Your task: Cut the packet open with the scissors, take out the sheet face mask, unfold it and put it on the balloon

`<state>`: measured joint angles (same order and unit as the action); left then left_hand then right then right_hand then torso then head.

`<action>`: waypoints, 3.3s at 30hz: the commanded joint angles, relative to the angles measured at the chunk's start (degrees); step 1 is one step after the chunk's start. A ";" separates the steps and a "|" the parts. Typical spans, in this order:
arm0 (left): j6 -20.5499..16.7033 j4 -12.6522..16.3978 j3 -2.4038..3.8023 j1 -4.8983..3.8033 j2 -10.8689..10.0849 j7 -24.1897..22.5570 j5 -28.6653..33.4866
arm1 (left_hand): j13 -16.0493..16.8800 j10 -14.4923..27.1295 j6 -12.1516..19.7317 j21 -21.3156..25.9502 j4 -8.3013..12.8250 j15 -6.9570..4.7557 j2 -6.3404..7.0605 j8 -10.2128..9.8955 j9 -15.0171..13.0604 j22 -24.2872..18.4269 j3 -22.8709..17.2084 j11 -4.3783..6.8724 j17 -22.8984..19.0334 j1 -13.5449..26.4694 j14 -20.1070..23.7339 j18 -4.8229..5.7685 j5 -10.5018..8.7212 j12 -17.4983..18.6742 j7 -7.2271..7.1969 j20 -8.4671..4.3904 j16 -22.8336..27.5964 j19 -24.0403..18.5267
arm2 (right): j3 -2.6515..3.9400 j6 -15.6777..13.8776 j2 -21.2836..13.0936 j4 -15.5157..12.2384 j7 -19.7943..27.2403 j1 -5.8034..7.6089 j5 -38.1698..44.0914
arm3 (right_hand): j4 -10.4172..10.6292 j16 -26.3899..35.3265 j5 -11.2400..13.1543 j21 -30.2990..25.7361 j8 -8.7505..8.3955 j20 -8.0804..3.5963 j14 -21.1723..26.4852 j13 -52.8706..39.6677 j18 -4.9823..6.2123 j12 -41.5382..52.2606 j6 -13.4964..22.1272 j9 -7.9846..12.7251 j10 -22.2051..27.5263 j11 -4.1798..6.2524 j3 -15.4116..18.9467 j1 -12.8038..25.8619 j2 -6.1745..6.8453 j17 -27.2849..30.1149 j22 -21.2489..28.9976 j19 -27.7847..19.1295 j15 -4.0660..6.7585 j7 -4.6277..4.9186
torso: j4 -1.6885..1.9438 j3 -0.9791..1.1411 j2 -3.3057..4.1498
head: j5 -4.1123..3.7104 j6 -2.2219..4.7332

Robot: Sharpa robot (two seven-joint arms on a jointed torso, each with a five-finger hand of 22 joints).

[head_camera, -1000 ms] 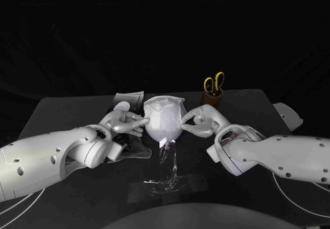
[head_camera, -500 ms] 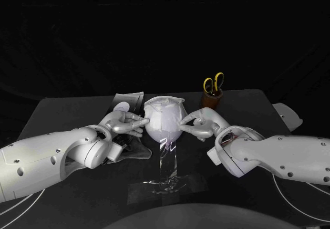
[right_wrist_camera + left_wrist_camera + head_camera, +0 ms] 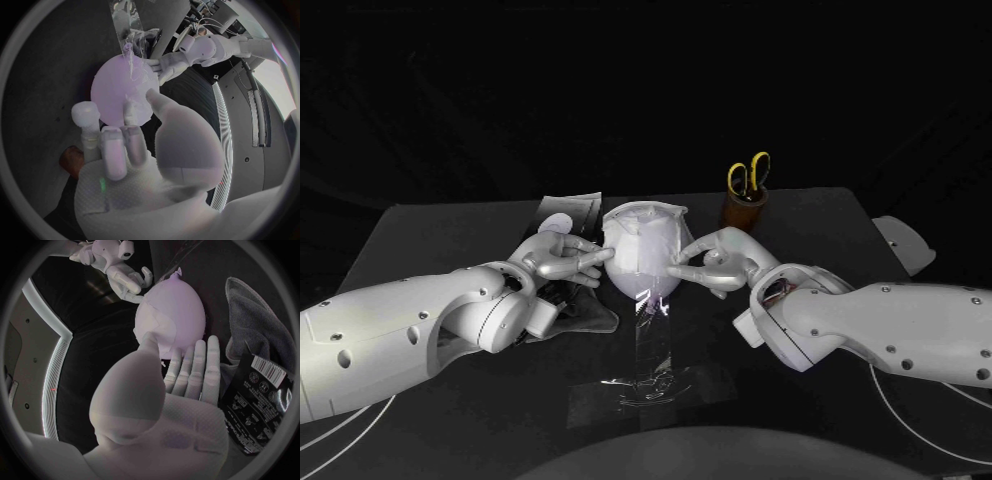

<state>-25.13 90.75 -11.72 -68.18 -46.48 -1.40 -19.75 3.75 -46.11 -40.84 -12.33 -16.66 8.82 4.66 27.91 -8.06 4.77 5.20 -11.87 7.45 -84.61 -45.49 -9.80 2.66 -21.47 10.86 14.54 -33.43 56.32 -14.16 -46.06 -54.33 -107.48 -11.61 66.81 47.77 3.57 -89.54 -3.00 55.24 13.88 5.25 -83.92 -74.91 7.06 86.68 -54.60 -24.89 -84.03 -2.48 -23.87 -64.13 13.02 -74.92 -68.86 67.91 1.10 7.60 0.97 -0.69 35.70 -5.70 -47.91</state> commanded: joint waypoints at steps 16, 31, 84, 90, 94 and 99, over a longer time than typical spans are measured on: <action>0.97 0.30 -0.03 0.05 0.24 0.22 0.33 | -0.07 -0.83 -0.80 0.43 0.03 0.10 -0.72 -0.37 0.12 -0.23 0.34 0.16 -0.17 -0.28 -0.74 -0.69 0.07 0.33 4.03 -0.13 0.66 0.64 | 0.01 -8.27 1.76 1.55 3.29 -0.05 -0.09 | -3.62 -0.46 0.21 5.03 3.46 -1.59 -6.08 -15.09 -0.30 3.32 -9.27 -1.64 -5.97 3.54 -3.27 -10.03 -8.59 -15.08 -3.39 4.34 2.84 -4.57 | 0.06 -0.01 0.02 | -0.12 -0.14; 0.76 0.29 -0.03 0.05 0.25 0.22 0.56 | -0.08 -1.05 -1.05 0.57 0.07 0.05 -0.86 -0.50 0.18 -0.33 0.45 0.22 -0.22 -0.50 -0.93 -0.69 0.07 0.44 3.95 -0.17 0.83 0.82 | 0.02 -8.49 1.88 1.65 1.68 -0.05 0.88 | -4.60 -0.46 0.20 5.49 4.23 -2.02 -6.08 -15.09 -0.44 3.32 -10.28 -2.11 -5.97 3.94 -3.67 -10.31 -8.40 -15.08 -3.75 4.76 3.24 -4.95 | -0.01 0.00 0.00 | -0.23 -0.20; -1.85 -1.12 -0.02 0.04 2.02 4.44 -1.21 | -0.05 -4.03 -4.02 1.44 0.29 -0.70 -1.94 -1.44 0.59 -0.74 1.67 1.03 -0.34 -3.54 -3.52 -0.72 0.07 1.11 3.16 -0.83 1.84 3.10 | 0.01 -7.08 -4.78 -1.85 1.44 -0.03 0.25 | -5.36 -0.46 0.20 5.79 4.56 -2.17 -6.08 -15.09 -0.53 3.32 -10.68 -2.33 -5.97 4.03 -4.38 -10.52 -8.45 -15.08 -4.01 5.01 3.37 -5.00 | -0.04 0.02 -0.01 | 0.57 0.10; -1.98 -1.26 -0.02 0.04 2.19 4.69 -1.21 | -0.05 -4.03 -4.02 1.44 0.29 -0.70 -1.94 -1.44 0.59 -0.74 1.67 1.03 -0.34 -3.54 -3.52 -0.72 0.07 1.11 3.16 -0.83 1.84 3.10 | 0.01 -6.74 -5.50 -1.62 1.27 0.00 0.43 | -5.39 -0.46 0.20 5.84 4.58 -2.17 -6.08 -15.09 -0.54 3.32 -10.71 -2.34 -5.97 4.03 -4.42 -10.52 -8.46 -15.08 -4.04 5.04 3.37 -5.00 | 0.00 0.00 0.00 | 0.60 0.16; -2.07 -1.39 -0.02 0.03 2.31 4.86 -1.22 | -0.05 -4.06 -4.05 1.45 0.27 -0.71 -1.95 -1.46 0.60 -0.74 1.69 1.03 -0.34 -3.56 -3.55 -0.72 0.07 1.13 3.16 -0.84 1.86 3.13 | 0.01 -6.15 -5.95 -1.47 1.09 0.04 0.50 | -5.39 -0.46 0.20 5.84 4.58 -2.17 -6.08 -15.09 -0.54 3.32 -10.71 -2.34 -5.97 4.03 -4.42 -10.52 -8.46 -15.08 -4.04 5.04 3.37 -5.00 | -0.01 0.01 0.01 | 0.57 0.25; -2.19 -1.54 -0.02 0.03 2.46 5.08 -1.24 | -0.05 -4.08 -4.07 1.46 0.27 -0.71 -1.96 -1.47 0.60 -0.74 1.70 1.04 -0.35 -3.58 -3.56 -0.72 0.07 1.14 3.15 -0.85 1.87 3.14 | 0.01 -5.45 -6.46 -1.18 0.76 0.11 0.57 | -5.42 -0.46 0.20 5.84 4.59 -2.18 -6.08 -15.09 -0.55 3.32 -10.72 -2.35 -5.97 4.03 -4.45 -10.52 -8.46 -15.08 -4.04 5.04 3.37 -5.00 | 0.01 0.02 0.03 | 0.44 0.27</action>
<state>-27.26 89.15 -11.78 -68.14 -44.21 3.11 -20.71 3.75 -49.88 -44.42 -11.21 -16.36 8.10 2.86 26.82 -7.46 4.11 6.47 -10.75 7.11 -87.63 -48.65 -9.94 2.66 -20.59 11.36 13.72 -31.88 59.19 -14.17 -53.05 -60.65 -108.76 -10.42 66.89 47.64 -1.44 -89.68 -2.65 60.89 18.36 2.99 -84.14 -74.90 6.42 89.61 -64.14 -27.07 -84.04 1.00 -28.23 -74.28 4.60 -74.95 -72.82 72.44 4.02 3.32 0.97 -0.67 35.70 -5.16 -47.65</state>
